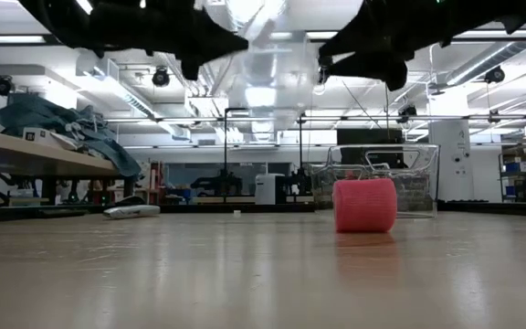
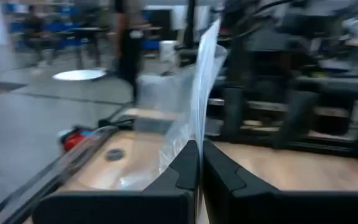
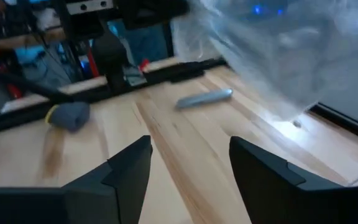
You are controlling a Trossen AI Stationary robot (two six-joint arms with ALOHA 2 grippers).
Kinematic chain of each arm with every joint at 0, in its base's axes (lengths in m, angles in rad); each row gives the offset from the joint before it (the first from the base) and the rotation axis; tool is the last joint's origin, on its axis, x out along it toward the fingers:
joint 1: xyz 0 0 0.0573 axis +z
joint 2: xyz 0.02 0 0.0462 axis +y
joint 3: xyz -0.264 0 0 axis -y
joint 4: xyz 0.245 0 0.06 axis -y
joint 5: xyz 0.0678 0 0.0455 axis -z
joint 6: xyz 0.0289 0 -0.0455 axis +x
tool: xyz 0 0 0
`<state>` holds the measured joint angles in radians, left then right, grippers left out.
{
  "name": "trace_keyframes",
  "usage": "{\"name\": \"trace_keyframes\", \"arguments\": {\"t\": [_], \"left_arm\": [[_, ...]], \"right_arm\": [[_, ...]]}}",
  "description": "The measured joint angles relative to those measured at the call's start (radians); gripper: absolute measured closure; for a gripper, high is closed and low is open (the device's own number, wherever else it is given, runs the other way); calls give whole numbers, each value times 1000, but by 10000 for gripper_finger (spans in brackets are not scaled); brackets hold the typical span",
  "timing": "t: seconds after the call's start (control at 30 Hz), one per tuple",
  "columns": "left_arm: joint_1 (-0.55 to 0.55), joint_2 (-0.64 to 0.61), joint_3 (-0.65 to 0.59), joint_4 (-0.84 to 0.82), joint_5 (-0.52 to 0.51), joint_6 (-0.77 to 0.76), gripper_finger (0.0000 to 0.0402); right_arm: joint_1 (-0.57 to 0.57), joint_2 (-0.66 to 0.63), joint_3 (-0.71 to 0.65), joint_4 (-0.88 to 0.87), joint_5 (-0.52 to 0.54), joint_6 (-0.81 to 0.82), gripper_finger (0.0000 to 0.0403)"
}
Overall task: Roll bandage
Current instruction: Prepare the transparent zip bag
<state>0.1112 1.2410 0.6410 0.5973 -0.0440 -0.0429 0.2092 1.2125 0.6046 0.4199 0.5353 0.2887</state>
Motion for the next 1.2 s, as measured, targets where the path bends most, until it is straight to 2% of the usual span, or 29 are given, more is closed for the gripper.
{"name": "trace_keyframes", "arguments": {"t": [0.1, 0.23, 0.47, 0.57, 0.73, 0.87, 1.03, 1.2], "left_arm": [[-2, 8, 0, 35, 65, 2, 401], [-11, 33, 17, 57, 89, 11, 401], [-24, 118, 97, 58, 84, 11, 401], [-33, 171, 133, 50, 48, 7, 401], [-46, 255, 189, 55, 8, 15, 401], [-57, 301, 222, 55, 8, 29, 401], [-81, 322, 237, 53, 9, 95, 401], [-84, 320, 237, 58, 10, 97, 401]], "right_arm": [[0, -1, 7, 57, 2, -7, 201], [0, 0, 30, 95, -14, -28, 203], [0, 11, 102, 86, -11, -81, 203], [0, 31, 131, 82, -3, -116, 203], [0, 67, 167, 30, 104, -152, 203], [0, 75, 180, 30, 139, -148, 203], [0, 80, 181, 11, 169, -133, 204], [0, 80, 181, 4, 173, -132, 204]]}}
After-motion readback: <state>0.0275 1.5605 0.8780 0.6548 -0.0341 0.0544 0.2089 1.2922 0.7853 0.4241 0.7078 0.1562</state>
